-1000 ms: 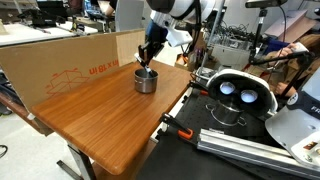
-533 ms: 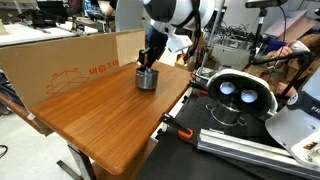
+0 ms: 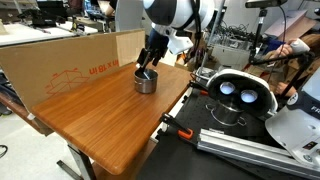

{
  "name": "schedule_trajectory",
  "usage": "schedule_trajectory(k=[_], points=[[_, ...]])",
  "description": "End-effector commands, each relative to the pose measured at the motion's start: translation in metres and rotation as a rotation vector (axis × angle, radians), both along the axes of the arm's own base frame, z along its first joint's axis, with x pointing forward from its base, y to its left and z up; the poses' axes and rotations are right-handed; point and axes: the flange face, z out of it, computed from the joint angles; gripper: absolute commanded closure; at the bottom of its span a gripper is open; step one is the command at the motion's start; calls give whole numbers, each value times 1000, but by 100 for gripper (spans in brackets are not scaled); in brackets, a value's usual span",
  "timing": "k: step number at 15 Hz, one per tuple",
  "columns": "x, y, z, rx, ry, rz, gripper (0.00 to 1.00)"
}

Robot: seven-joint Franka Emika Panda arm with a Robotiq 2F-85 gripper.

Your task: Place the marker in the pot

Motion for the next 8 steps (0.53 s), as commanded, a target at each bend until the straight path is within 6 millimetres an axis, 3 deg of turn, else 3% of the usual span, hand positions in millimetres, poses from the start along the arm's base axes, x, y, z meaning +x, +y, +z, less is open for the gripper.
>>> schedule_trajectory(k=[1, 8], points=[[2, -1, -1, -24, -11, 9, 0], [-14, 1, 6, -25, 33, 12, 0]])
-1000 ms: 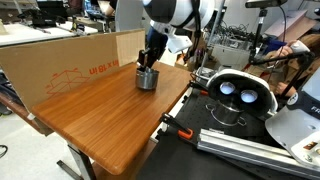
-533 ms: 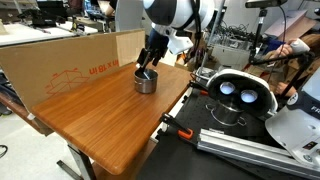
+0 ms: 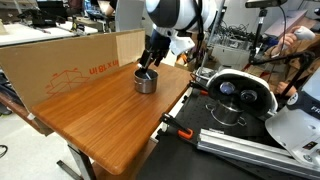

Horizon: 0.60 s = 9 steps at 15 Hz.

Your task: Place the marker in the pot

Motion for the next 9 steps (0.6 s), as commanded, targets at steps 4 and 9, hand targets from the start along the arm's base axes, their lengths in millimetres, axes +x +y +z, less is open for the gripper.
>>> schedule_trajectory(k=[4, 9], points=[[-20, 17, 32, 13, 27, 25, 0], [-28, 40, 86, 92, 33, 41, 0]])
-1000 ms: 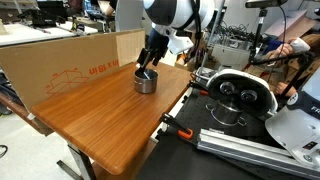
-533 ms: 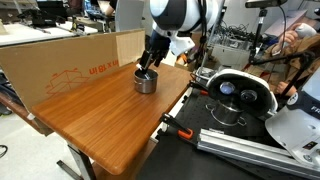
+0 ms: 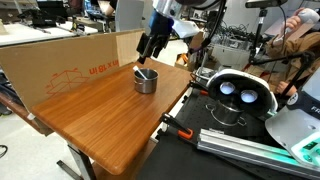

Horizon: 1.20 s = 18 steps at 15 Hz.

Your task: Place the marker in the pot

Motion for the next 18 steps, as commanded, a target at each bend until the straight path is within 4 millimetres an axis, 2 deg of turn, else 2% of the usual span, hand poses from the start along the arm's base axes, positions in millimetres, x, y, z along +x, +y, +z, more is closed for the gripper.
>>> schedule_trajectory(k=[1, 4, 7, 8, 18], points=[[-12, 8, 37, 60, 29, 0, 0], [-18, 7, 58, 75, 78, -12, 0], [-23, -1, 67, 68, 128, -45, 0], [-17, 2, 61, 78, 96, -22, 0], [-20, 0, 63, 77, 118, -39, 0]])
